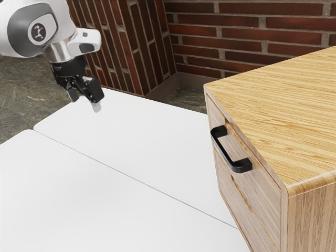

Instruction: Pull the drawer handle with one arm to open the drawer

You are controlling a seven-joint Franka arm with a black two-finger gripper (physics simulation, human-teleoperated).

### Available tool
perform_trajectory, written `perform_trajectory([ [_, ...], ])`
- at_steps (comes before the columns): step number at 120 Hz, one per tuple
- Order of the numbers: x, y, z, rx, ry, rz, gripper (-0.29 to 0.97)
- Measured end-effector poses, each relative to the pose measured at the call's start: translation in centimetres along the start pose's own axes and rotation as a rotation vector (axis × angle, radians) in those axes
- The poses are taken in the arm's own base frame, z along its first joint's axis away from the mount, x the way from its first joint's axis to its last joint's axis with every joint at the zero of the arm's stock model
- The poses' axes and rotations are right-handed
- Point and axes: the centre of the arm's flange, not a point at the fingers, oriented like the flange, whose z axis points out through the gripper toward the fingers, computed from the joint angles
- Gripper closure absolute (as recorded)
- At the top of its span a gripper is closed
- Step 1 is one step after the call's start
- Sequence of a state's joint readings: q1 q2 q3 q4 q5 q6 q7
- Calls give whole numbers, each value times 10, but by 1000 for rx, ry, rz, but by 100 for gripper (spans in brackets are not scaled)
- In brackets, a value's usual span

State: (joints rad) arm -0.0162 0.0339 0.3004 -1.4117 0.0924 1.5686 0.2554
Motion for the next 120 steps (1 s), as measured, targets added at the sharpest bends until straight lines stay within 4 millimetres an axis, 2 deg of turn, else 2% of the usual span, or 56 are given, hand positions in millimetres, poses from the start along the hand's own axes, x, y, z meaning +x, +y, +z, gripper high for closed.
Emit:
perform_trajectory([
  [12, 6, 25, -3, -4, 6, 60, 0],
  [20, 7, 28, -21, -13, 47, 72, 0],
  [22, 6, 26, -30, -11, 66, 70, 0],
  [26, 0, 18, -62, 14, 121, 62, 0],
  [32, -21, 10, -106, 38, 191, 54, 0],
  [40, -38, 0, -128, 55, 222, 43, 0],
  [63, -45, -15, -116, 25, 184, 35, 0],
  [82, -46, -8, -112, 0, 156, 62, 0],
  [106, -53, 3, -113, -135, 147, 90, 0],
  [114, -58, 11, -108, -153, 127, 112, 0],
  [120, -58, 39, -86, -143, 69, 171, 0],
])
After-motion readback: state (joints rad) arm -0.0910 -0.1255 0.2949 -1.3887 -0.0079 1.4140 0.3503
